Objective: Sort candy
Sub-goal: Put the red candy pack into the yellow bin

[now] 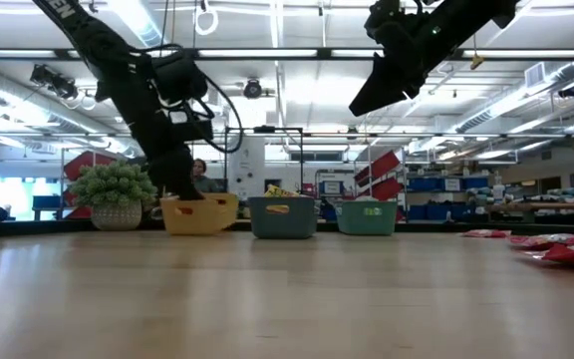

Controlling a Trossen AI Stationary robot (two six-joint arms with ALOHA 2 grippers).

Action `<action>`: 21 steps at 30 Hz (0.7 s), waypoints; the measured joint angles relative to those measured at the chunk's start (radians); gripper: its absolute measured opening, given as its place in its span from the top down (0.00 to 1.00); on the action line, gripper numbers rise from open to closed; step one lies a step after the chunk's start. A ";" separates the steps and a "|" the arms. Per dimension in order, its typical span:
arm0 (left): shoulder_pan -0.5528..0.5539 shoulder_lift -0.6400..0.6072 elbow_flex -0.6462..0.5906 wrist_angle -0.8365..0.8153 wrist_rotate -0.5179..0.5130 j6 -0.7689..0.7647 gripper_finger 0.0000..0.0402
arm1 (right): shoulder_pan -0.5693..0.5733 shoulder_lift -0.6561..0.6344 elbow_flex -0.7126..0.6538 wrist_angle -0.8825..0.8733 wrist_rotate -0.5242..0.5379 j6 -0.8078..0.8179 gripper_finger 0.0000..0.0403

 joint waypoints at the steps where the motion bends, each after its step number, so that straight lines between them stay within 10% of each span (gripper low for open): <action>1: -0.023 0.000 0.000 0.010 0.006 -0.010 1.00 | 0.000 0.000 0.000 -0.001 0.000 0.000 0.70; 21: -0.128 0.000 0.064 0.139 0.022 -0.053 0.83 | 0.000 0.190 0.000 0.143 -0.139 -0.012 0.82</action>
